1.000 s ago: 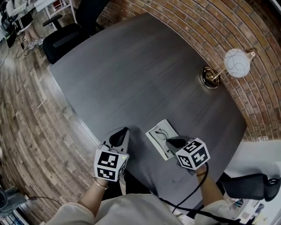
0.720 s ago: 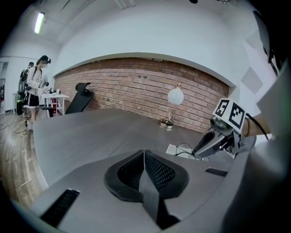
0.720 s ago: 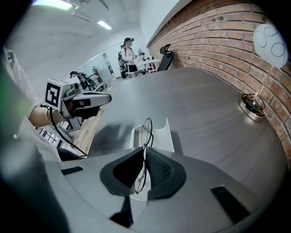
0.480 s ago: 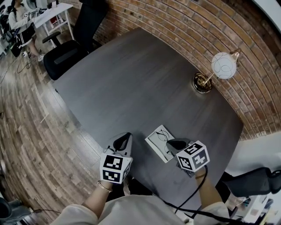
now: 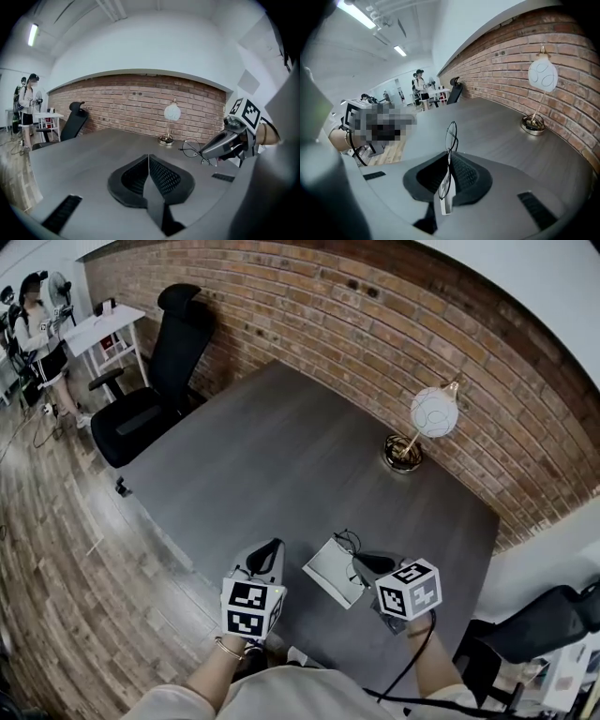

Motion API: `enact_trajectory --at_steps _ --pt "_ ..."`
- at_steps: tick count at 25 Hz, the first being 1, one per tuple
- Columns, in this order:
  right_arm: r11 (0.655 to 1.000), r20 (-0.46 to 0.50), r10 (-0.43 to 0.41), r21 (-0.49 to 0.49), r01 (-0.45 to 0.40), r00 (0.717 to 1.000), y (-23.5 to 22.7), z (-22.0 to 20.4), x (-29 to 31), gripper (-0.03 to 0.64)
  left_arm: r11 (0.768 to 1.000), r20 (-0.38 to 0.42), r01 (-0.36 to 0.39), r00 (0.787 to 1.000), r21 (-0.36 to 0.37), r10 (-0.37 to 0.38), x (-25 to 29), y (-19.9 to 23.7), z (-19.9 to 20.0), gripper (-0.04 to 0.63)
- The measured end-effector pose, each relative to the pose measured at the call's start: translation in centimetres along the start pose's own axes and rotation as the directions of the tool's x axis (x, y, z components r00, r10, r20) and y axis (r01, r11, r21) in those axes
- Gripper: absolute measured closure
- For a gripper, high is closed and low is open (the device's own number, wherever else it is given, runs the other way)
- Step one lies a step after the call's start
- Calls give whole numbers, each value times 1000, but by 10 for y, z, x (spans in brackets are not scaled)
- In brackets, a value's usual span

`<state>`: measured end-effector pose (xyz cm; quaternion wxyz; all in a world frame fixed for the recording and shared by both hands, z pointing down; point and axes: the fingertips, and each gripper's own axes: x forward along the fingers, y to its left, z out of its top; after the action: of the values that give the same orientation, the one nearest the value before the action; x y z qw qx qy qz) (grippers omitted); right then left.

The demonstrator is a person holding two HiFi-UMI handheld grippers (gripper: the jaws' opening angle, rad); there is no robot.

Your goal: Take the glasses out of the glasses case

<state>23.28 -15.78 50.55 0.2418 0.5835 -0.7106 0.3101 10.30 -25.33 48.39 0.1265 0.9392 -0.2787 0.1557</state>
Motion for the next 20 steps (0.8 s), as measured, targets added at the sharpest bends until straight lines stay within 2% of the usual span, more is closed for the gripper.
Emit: enact_trajectory --at_steps 5,11,16,20 --pt "997 116 -79 23 77 990 -4 26 -24 569 999 47 25 999 39 -27 2 -10 25 571" --pt "978 270 -204 99 183 941 -17 52 -66 569 994 112 50 992 96 -61 8 -25 62 571" --pt "943 392 -328 182 277 859 -26 66 -107 569 992 158 64 984 113 -81 15 -32 89 571" --pt "895 479 -445 236 378 757 -35 78 -142 569 989 194 75 976 130 -100 21 -39 114 571"
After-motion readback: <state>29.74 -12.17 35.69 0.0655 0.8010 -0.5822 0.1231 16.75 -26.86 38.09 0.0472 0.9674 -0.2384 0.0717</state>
